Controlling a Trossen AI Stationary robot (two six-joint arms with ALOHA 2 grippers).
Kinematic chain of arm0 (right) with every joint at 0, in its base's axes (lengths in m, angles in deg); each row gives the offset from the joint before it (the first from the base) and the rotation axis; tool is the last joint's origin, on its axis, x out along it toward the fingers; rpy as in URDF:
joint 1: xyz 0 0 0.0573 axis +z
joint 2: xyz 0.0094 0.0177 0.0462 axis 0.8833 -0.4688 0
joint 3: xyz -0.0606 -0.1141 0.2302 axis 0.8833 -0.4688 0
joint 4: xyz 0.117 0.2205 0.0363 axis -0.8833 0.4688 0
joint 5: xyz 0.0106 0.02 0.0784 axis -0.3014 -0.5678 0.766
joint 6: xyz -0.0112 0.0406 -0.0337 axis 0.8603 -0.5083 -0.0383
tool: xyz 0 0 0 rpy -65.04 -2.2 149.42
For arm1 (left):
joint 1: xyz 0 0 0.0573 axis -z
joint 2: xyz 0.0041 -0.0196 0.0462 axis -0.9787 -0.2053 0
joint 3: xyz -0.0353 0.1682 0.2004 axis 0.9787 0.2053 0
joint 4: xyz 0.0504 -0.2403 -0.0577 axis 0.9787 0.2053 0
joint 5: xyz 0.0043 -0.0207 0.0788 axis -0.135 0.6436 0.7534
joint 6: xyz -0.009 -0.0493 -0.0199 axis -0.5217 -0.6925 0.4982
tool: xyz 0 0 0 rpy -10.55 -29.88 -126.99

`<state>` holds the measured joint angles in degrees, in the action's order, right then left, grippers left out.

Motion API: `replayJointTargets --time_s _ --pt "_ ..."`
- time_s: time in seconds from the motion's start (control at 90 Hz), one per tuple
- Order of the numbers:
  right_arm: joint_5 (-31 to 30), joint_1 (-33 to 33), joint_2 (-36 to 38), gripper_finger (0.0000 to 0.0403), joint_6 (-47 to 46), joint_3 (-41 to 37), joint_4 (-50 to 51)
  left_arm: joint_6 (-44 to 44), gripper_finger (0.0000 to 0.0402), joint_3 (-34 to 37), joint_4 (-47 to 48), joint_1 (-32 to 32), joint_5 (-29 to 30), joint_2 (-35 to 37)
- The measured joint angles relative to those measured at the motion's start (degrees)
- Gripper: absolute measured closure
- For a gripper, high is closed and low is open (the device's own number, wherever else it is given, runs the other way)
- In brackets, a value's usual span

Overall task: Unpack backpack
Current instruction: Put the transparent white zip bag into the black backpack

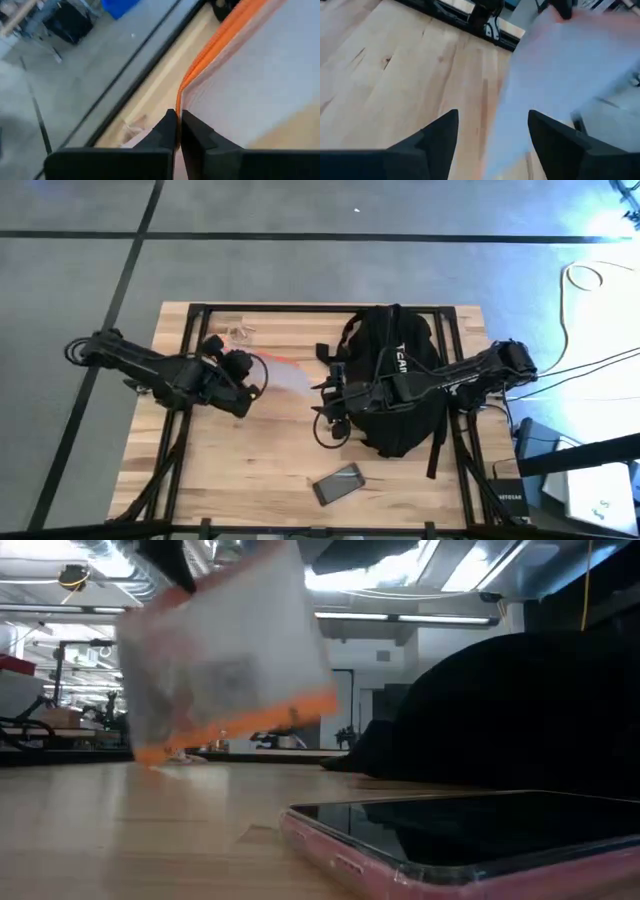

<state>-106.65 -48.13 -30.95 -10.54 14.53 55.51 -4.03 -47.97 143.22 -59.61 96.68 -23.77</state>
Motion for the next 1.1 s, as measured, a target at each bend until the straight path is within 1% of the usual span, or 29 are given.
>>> replayJointTargets --time_s 0.189,0.3,0.378,0.567,0.678,0.733,0.789,0.833,0.878,0.944,1.067,1.1 --pt "0.1 0.0 0.0 0.0193 -0.6 0.0 1.3 4.2 0.0401 7.6 -13.7 -1.8 -8.3 -2.0" --pt "0.1 0.0 0.0 0.0194 -0.7 0.0 1.9 7.8 0.0401 11.3 -23.9 -2.4 -11.4 -3.2" --pt "0.1 0.0 0.0 0.0194 -0.7 0.0 2.0 10.7 0.0401 12.4 -27.3 -2.9 -12.8 -4.2" --pt "0.1 0.0 0.0 0.0194 -1.3 0.0 2.9 14.9 0.0401 11.8 -27.8 -4.1 -12.0 -3.6" --pt "0.3 0.0 0.0 0.0194 -2.4 0.0 3.9 16.8 0.0401 10.5 -28.7 -4.1 -8.9 -2.9" --pt "1.2 -0.1 0.0 0.0194 -2.5 0.0 3.5 18.3 0.0401 10.3 -30.0 -4.1 -8.5 -2.9" --pt "1.0 -0.1 -0.2 0.0194 -1.0 0.0 1.8 19.8 0.0401 10.2 -31.7 -4.1 -9.1 -2.9" --pt "-0.4 -0.1 -0.3 0.0194 1.0 -0.1 0.2 20.6 0.0401 10.2 -32.6 -4.1 -9.8 -2.9" --pt "-1.4 -0.1 -0.3 0.0194 3.0 -0.1 -1.9 20.7 0.0401 10.2 -32.7 -4.0 -10.4 -2.9" --pt "-1.4 -0.1 -0.3 0.0194 5.6 -0.1 -5.5 20.5 0.0401 10.2 -32.2 -4.0 -10.7 -2.9" --pt "3.3 -1.1 -1.7 0.0194 7.0 0.0 -11.4 20.4 0.0401 10.2 -33.4 -3.9 -10.6 -2.9" --pt "3.7 -1.5 -2.4 0.0194 7.0 0.0 -12.0 20.4 0.0401 10.2 -34.1 -3.9 -10.6 -3.0"
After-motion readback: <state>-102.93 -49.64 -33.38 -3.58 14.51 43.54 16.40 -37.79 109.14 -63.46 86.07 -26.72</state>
